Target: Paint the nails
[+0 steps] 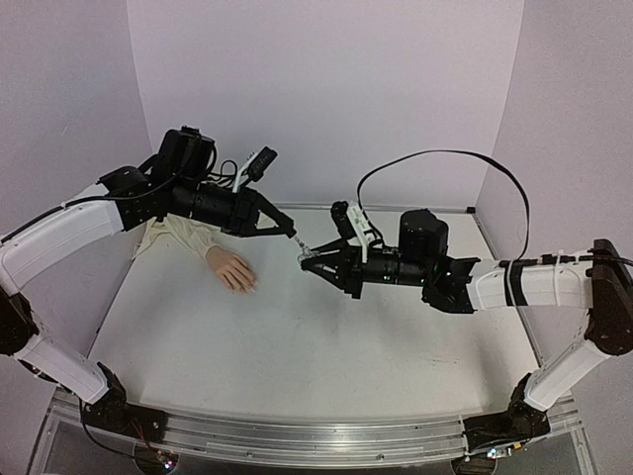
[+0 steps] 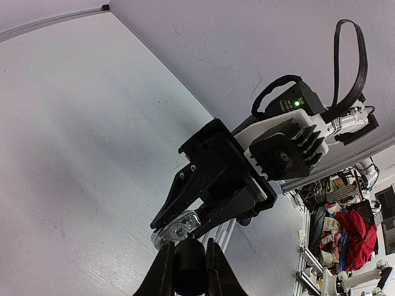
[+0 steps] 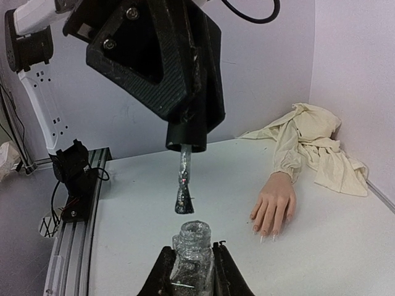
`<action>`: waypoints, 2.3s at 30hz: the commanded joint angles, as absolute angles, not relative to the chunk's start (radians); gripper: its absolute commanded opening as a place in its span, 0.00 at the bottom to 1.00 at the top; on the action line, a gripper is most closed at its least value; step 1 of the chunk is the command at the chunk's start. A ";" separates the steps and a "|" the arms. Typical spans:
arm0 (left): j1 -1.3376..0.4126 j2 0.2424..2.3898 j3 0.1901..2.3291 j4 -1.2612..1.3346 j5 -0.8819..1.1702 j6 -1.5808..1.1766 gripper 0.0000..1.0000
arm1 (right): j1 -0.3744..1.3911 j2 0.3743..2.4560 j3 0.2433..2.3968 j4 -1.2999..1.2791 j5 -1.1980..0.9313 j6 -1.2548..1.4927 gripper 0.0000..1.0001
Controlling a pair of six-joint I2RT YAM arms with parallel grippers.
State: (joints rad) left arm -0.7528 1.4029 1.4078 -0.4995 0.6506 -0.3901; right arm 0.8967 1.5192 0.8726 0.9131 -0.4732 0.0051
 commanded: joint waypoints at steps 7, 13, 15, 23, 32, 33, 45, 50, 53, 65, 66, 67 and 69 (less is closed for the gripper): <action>-0.759 1.423 1.479 -0.501 0.622 -0.358 0.00 | 0.907 1.517 0.919 0.990 -0.478 0.009 0.00; -0.759 1.428 1.479 -0.502 0.620 -0.353 0.00 | 0.908 1.519 0.917 0.998 -0.471 0.008 0.00; -0.759 1.428 1.477 -0.502 0.619 -0.353 0.00 | 0.907 1.520 0.917 0.999 -0.472 0.009 0.00; -0.759 1.433 1.479 -0.503 0.623 -0.351 0.00 | 0.907 1.526 0.917 0.999 -0.474 0.009 0.00; -0.766 1.427 1.479 -0.503 0.627 -0.345 0.00 | 0.908 1.526 0.916 0.999 -0.467 0.009 0.00; -0.768 1.425 1.479 -0.504 0.625 -0.343 0.00 | 0.908 1.526 0.914 0.999 -0.464 0.008 0.00; -0.778 1.413 1.477 -0.504 0.611 -0.328 0.00 | 0.908 1.525 0.913 0.999 -0.467 0.009 0.00; -0.781 1.422 1.480 -0.504 0.612 -0.331 0.00 | 0.908 1.525 0.917 0.999 -0.472 0.010 0.00; -0.782 1.432 1.480 -0.506 0.618 -0.331 0.00 | 0.908 1.525 0.919 0.998 -0.475 0.010 0.00; -0.794 1.449 1.489 -0.541 0.595 -0.313 0.00 | 0.908 1.520 0.922 0.999 -0.473 0.009 0.00; -0.795 1.452 1.492 -0.545 0.592 -0.312 0.00 | 0.907 1.521 0.922 0.999 -0.472 0.008 0.00; -0.797 1.453 1.494 -0.548 0.588 -0.309 0.00 | 0.908 1.522 0.923 0.999 -0.473 0.008 0.00; -0.802 1.458 1.498 -0.558 0.577 -0.302 0.00 | 0.908 1.522 0.925 0.999 -0.474 0.009 0.00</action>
